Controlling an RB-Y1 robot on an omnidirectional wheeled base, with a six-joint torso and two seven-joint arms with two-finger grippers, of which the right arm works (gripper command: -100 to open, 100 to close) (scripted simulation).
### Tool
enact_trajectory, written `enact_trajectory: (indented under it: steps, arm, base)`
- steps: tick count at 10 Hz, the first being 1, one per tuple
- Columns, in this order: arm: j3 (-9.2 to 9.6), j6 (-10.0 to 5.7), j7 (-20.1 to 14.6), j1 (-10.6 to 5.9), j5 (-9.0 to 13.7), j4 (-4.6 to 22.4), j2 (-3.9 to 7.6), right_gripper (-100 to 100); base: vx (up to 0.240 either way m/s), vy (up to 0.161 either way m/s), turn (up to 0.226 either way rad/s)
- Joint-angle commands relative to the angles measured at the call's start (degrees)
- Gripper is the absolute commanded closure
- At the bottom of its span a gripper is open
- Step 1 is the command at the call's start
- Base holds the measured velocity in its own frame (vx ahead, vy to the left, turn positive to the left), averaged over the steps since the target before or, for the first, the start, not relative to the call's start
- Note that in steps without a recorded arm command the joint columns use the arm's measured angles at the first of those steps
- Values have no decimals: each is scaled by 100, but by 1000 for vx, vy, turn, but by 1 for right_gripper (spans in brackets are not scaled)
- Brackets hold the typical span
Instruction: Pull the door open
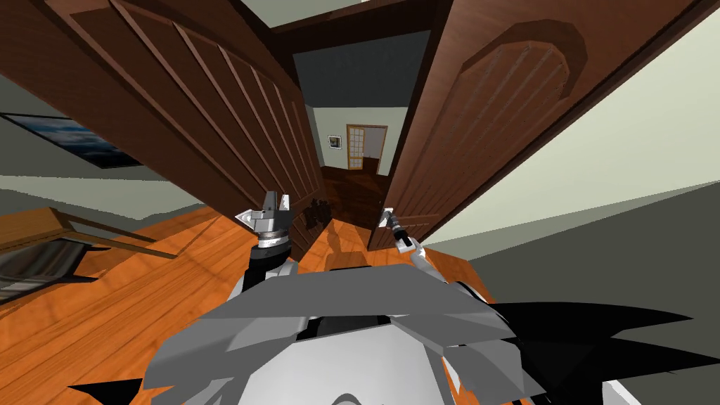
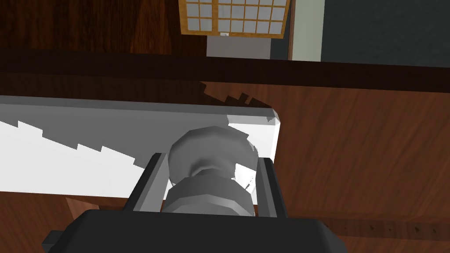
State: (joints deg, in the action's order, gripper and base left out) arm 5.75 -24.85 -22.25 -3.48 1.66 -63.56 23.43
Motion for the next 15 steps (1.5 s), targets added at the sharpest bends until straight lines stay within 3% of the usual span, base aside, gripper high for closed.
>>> enact_trajectory:
  steps: [1,6,7,8,9,13,15]
  arm:
    - [96,-84,-112,77,-13,-67,121,100]
    - [411,-331,-473,331,-46,-317,508,100]
    - [407,-293,-433,295,-48,-312,450,100]
    - [512,-442,-558,412,-63,-353,595,100]
    - [535,-485,-591,439,-66,-367,639,100]
    - [751,-886,-901,684,-91,-495,1046,100]
    - [812,-999,-989,754,-98,-531,1161,100]
  base:
    - [-213,-125,103]
    - [-202,-111,95]
    - [-94,-29,15]
    - [-142,-67,116]
    - [-183,-104,101]
    - [-200,-126,105]
    - [-159,-106,56]
